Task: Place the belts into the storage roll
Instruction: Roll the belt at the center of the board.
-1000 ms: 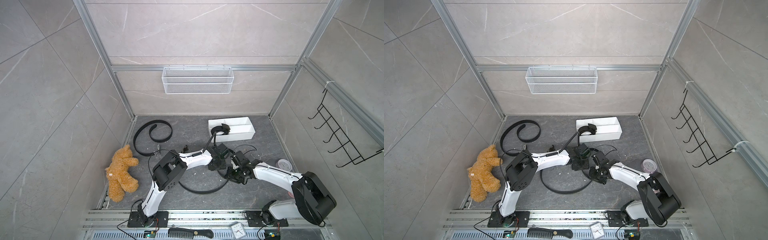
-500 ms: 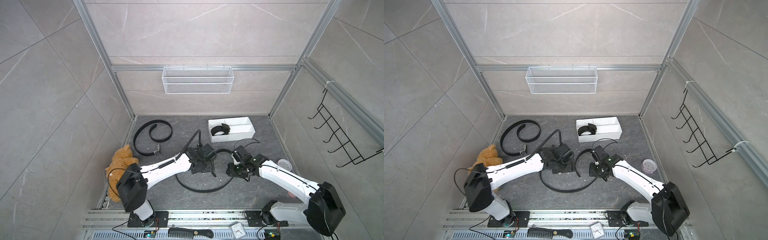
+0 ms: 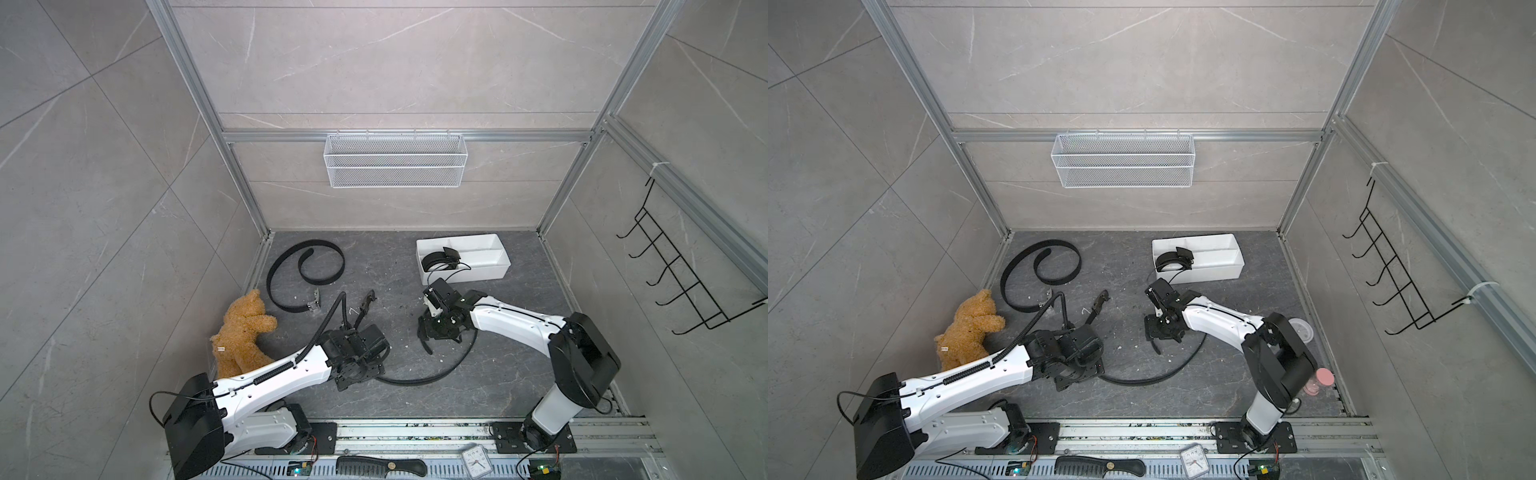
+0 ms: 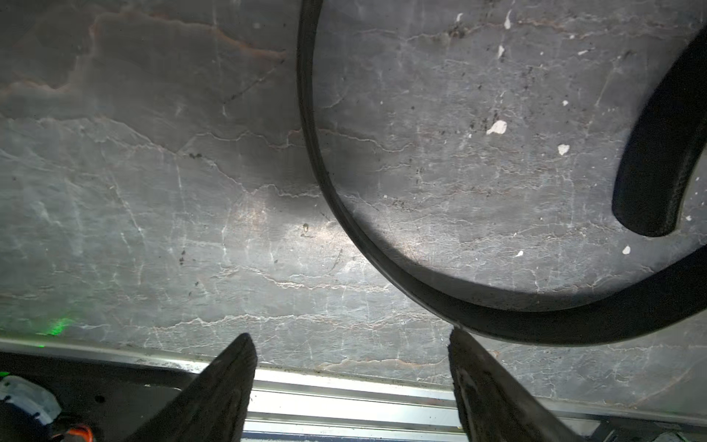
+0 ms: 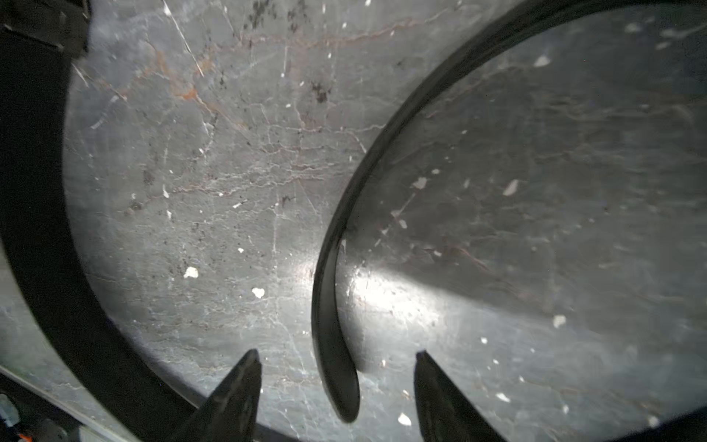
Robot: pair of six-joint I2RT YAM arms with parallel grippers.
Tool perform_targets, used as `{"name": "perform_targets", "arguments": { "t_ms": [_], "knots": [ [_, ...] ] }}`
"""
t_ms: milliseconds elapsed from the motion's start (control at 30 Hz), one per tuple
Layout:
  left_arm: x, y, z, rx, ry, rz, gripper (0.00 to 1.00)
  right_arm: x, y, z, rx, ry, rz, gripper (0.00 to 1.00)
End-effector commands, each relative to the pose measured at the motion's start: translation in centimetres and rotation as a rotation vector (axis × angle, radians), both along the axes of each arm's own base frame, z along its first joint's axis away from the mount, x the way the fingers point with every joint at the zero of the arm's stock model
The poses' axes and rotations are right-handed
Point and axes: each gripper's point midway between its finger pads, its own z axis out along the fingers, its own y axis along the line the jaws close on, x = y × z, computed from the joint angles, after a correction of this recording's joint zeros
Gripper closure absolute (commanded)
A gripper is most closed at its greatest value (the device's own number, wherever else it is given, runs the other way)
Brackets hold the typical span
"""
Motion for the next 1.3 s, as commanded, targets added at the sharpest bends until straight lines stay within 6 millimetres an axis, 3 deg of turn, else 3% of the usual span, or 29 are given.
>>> {"name": "perform_targets", "arguments": {
  "t_ms": [0, 200, 433, 600, 733, 767, 867, 967, 1133, 1267],
  "knots": [
    [0.6, -2.1, -0.5, -0.064, 0.019, 0.039, 0.18, 0.9, 1.0, -1.0, -0.030, -0.002, 0.072, 0.38],
    [1.1, -2.9, -4.1, -0.040, 0.064, 0.059, 0.21, 0.7, 0.6, -2.5, -0.100, 0.026, 0.130, 0.58],
    [2.7, -2.6, -6.1, -0.006, 0.071, 0.039, 0.41, -1.7, 0.2, -3.4, -0.117, 0.056, 0.190, 0.87],
    [3.9, -1.3, -7.5, 0.072, 0.109, -0.016, 0.70, -3.1, -0.5, -3.3, -0.157, 0.044, 0.232, 1.00],
    [6.2, 0.9, -6.7, 0.112, 0.084, -0.040, 0.94, -4.4, -0.7, -3.0, -0.175, 0.034, 0.268, 1.00],
    [7.0, 1.4, -6.4, 0.115, 0.075, -0.045, 1.00, -4.9, -0.6, -3.0, -0.180, 0.033, 0.280, 1.00],
    [9.8, 2.6, -5.6, 0.130, 0.050, -0.076, 1.00, -6.2, -0.2, -3.0, -0.186, 0.022, 0.311, 1.00],
    [13.2, 2.4, -5.2, 0.145, 0.019, -0.142, 1.00, -7.5, 0.4, -2.9, -0.180, 0.001, 0.342, 1.00],
    [19.8, -1.1, -5.1, 0.136, -0.033, -0.294, 1.00, -9.7, 2.1, -2.8, -0.153, -0.041, 0.416, 1.00],
    [25.1, -4.1, -3.7, 0.106, -0.115, -0.366, 1.00, -11.2, 3.3, -2.9, -0.160, -0.065, 0.489, 1.00]
  ]
}}
